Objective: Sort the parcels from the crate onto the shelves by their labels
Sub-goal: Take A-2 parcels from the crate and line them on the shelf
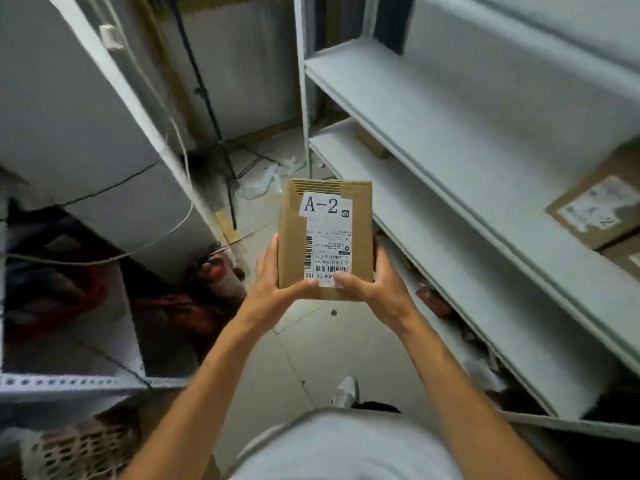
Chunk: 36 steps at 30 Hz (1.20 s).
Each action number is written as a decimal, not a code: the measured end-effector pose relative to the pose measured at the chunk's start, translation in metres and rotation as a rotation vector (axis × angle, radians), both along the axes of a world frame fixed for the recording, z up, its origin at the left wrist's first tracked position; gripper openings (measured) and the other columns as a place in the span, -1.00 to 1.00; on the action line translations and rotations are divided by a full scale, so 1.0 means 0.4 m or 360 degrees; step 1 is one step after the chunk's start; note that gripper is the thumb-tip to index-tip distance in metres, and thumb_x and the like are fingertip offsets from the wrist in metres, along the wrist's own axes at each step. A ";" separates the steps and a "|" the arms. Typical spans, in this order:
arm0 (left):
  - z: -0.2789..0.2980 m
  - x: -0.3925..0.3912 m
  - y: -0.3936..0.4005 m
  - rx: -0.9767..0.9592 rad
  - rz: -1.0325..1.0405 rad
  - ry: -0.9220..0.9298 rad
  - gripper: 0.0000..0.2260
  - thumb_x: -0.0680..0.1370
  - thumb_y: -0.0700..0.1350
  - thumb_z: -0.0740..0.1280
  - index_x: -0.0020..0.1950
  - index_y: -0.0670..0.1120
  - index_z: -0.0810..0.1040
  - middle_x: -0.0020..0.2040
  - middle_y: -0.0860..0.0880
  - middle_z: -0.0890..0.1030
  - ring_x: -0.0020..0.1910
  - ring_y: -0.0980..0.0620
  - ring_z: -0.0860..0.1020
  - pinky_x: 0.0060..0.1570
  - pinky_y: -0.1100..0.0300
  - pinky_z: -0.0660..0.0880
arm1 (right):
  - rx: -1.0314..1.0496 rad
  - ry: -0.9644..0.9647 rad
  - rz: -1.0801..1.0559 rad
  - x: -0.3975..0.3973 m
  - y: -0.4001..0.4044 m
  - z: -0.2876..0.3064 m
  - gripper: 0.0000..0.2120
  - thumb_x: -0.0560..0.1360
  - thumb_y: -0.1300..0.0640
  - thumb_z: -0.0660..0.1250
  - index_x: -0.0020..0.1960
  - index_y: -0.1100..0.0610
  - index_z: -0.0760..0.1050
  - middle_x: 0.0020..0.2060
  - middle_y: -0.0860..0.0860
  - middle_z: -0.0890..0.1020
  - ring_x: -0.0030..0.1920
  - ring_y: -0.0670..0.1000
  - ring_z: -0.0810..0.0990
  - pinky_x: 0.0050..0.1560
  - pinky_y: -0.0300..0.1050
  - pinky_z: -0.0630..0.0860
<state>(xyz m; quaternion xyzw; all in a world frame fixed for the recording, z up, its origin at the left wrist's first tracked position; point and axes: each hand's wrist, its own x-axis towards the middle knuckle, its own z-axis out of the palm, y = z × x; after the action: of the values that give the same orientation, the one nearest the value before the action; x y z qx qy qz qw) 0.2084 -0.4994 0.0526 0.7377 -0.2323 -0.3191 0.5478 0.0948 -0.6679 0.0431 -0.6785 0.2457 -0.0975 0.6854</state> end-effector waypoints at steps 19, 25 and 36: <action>-0.031 -0.079 -0.740 -0.0039 -0.0833 0.0069 -0.33 0.42 -0.15 0.53 0.47 -0.03 0.32 0.22 -0.07 0.58 0.13 0.07 0.62 -0.09 0.17 0.63 | -0.0402 0.0334 -0.0687 -0.329 -0.501 -0.024 -0.03 0.39 -0.07 0.55 0.57 -0.25 -0.01 0.38 -0.09 0.33 0.36 -0.07 0.42 0.34 -0.07 0.48; -0.053 -0.047 -0.964 -0.0038 -0.1056 -0.0234 -0.41 0.53 -0.18 0.44 0.50 0.07 0.29 0.23 0.09 0.59 0.14 0.14 0.58 -0.10 0.30 0.62 | -0.0564 0.0555 -0.0990 -0.295 -0.675 -0.075 -0.04 0.41 -0.04 0.51 0.61 -0.05 -0.01 0.40 0.01 0.28 0.40 0.01 0.40 0.40 0.08 0.43; -0.214 0.051 -1.311 0.0058 -0.0974 -0.0600 -0.47 0.44 -0.28 0.44 0.37 0.03 0.44 0.20 -0.12 0.56 0.07 -0.06 0.58 0.04 0.08 0.58 | -0.0806 0.0839 -0.1425 -0.151 -0.922 -0.195 -0.32 0.50 0.12 0.43 0.54 0.12 0.21 0.38 0.16 0.33 0.36 0.14 0.28 0.36 0.03 0.34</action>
<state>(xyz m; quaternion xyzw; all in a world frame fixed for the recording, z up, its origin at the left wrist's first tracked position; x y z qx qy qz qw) 0.2289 -1.0240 -0.0331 0.6894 -0.5337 -0.3308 0.3612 0.0342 -1.0366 -0.0348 -0.6526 0.6403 -0.2617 0.3092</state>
